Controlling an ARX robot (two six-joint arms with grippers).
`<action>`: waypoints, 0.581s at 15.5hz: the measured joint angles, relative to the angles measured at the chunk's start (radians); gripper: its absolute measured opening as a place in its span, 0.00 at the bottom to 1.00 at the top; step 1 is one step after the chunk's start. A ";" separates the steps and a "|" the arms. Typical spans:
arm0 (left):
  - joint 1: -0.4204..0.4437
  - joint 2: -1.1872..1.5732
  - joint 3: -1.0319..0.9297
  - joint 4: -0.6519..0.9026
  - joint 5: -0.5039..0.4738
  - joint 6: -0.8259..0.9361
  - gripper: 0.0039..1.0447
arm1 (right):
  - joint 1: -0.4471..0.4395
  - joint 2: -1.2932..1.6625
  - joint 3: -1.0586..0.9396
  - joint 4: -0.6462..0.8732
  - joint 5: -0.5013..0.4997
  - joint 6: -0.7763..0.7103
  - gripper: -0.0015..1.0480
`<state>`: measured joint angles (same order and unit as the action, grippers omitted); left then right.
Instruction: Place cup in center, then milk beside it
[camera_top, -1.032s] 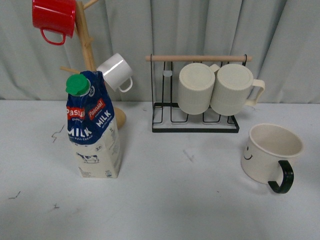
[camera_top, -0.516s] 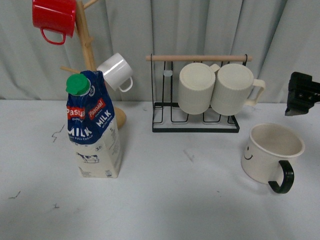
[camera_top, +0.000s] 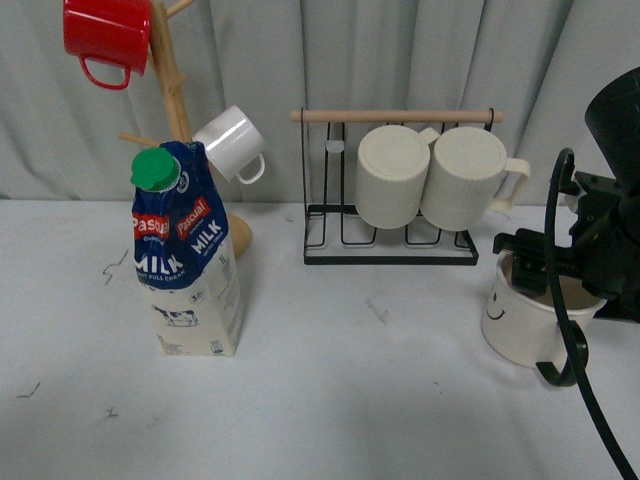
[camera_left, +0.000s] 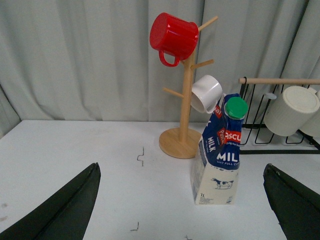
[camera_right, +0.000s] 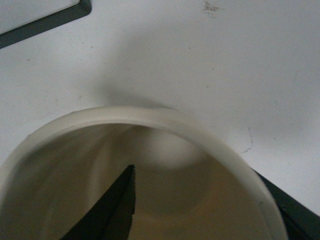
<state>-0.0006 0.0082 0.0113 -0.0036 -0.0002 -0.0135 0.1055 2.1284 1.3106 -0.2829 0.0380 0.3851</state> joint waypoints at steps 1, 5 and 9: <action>0.000 0.000 0.000 0.000 0.000 0.000 0.94 | 0.001 0.010 0.012 -0.013 0.011 0.003 0.52; 0.000 0.000 0.000 0.000 0.000 0.000 0.94 | 0.015 0.000 0.018 -0.054 0.014 0.006 0.07; 0.000 0.000 0.000 0.000 0.000 0.000 0.94 | 0.080 -0.196 -0.058 -0.040 -0.033 0.011 0.03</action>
<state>-0.0006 0.0082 0.0113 -0.0036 -0.0002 -0.0135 0.1856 1.9324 1.2526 -0.3229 0.0048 0.3962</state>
